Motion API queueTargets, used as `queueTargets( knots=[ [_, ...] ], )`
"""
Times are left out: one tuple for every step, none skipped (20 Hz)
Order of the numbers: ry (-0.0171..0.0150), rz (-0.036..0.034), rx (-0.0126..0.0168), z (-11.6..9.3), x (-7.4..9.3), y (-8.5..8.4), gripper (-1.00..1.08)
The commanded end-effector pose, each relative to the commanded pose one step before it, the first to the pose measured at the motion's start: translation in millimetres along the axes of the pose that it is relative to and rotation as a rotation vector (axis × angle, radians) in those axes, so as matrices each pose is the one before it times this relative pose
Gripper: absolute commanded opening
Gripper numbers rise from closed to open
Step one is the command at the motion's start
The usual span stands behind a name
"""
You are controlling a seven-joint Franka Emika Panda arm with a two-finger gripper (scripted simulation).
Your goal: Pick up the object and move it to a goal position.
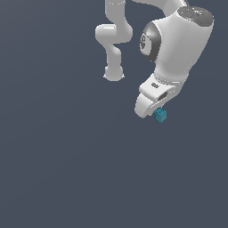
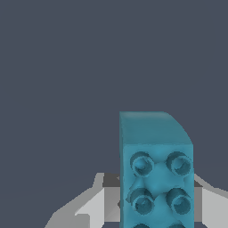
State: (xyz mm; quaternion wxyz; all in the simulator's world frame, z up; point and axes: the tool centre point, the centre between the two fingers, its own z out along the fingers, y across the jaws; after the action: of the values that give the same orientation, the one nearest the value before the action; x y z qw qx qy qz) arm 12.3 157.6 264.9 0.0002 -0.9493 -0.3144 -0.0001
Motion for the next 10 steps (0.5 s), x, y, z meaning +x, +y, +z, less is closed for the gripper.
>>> queueTargets(
  knots=[
    [-0.00015,0.00127,0.00016,-21.89,11.14,-6.23,-1.0],
    [0.0,0.0,0.0,-7.66,4.26,-2.34,-1.0],
    [0.0,0.0,0.0,-7.35,4.12,-2.23,-1.0],
    [0.0,0.0,0.0,-7.07,3.98,-2.14,-1.0],
    [0.0,0.0,0.0,-6.79,3.85,-2.04,-1.0],
    [0.0,0.0,0.0,-6.54,3.73,-1.96,-1.0],
    [0.0,0.0,0.0,-6.29,3.62,-1.87,-1.0],
    [0.00001,0.00069,-0.00001,-6.06,3.35,-1.36,-1.0],
    [0.0,0.0,0.0,-5.83,3.4,-1.71,-1.0],
    [0.0,0.0,0.0,-5.54,3.26,-1.62,-1.0]
  ],
)
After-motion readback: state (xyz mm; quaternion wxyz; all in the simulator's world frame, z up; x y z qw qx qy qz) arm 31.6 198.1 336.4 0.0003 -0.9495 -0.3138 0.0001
